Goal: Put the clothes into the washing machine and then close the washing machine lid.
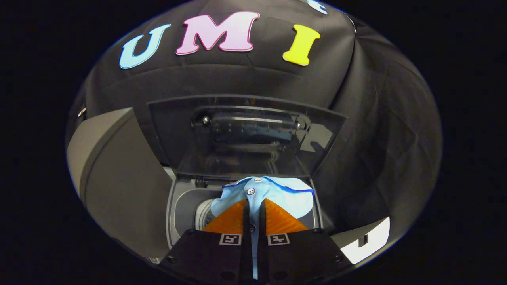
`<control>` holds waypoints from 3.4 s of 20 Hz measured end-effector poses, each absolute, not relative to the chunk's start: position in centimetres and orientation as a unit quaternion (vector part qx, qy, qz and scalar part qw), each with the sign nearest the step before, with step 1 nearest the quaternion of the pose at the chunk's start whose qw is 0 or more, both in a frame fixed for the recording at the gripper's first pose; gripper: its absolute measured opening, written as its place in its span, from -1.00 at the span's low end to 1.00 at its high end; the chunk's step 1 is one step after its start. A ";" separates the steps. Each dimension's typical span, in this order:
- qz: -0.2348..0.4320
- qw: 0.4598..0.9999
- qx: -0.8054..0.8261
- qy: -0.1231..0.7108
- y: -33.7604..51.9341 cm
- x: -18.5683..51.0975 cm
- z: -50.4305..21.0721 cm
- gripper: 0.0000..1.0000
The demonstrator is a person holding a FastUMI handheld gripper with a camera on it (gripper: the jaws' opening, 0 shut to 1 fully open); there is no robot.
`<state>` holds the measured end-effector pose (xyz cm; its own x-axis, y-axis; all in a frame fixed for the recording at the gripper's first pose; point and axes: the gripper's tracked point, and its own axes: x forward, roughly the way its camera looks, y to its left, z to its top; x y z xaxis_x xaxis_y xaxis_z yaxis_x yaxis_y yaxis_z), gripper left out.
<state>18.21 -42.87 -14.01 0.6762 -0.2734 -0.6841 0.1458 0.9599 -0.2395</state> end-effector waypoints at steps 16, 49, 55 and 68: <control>-0.101 0.883 -0.040 0.456 -45.1 18.1 -24.8 -0.81; -0.112 0.855 -0.063 0.502 -46.3 16.7 -29.2 0.99; -0.121 0.880 -0.054 0.456 -46.1 18.0 -23.1 0.98; -0.125 0.923 -0.068 0.357 -45.1 21.2 -8.8 0.98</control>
<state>21.19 -45.06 -8.83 0.7141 -0.2799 -0.6416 0.1832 0.9594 -0.2147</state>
